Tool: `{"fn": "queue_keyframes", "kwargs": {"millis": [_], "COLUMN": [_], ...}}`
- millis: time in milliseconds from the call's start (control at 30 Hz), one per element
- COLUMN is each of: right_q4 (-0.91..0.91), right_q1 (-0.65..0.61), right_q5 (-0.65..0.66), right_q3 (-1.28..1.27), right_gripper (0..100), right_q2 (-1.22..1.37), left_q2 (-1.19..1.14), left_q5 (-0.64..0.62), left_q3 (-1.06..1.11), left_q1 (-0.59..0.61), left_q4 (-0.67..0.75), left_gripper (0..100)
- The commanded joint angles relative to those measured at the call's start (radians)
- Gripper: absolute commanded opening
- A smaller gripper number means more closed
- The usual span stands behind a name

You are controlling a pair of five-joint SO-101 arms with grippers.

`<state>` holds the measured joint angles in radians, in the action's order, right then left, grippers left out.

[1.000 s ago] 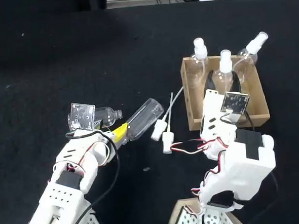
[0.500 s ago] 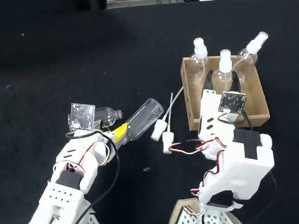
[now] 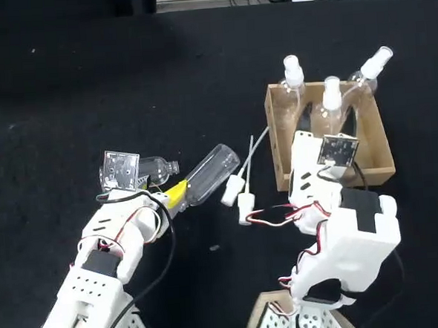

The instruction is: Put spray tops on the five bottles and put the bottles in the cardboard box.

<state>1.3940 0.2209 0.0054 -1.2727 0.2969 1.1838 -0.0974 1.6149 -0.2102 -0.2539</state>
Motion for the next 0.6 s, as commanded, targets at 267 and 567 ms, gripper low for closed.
{"fn": "queue_keyframes", "kwargs": {"millis": [267, 567], "right_q4": [0.044, 0.044], "right_q1": [-0.012, -0.012], "right_q5": [0.041, 0.069], "right_q3": [-0.018, -0.018], "right_gripper": [23.8, 23.8], "right_q2": [-0.008, -0.008], "left_q2": [0.012, 0.012], "left_q5": [0.0, 0.0], "left_q3": [-0.016, -0.016], "left_q1": [-0.005, -0.005], "left_q4": [0.023, 0.025], "left_gripper": [26, 26]}}
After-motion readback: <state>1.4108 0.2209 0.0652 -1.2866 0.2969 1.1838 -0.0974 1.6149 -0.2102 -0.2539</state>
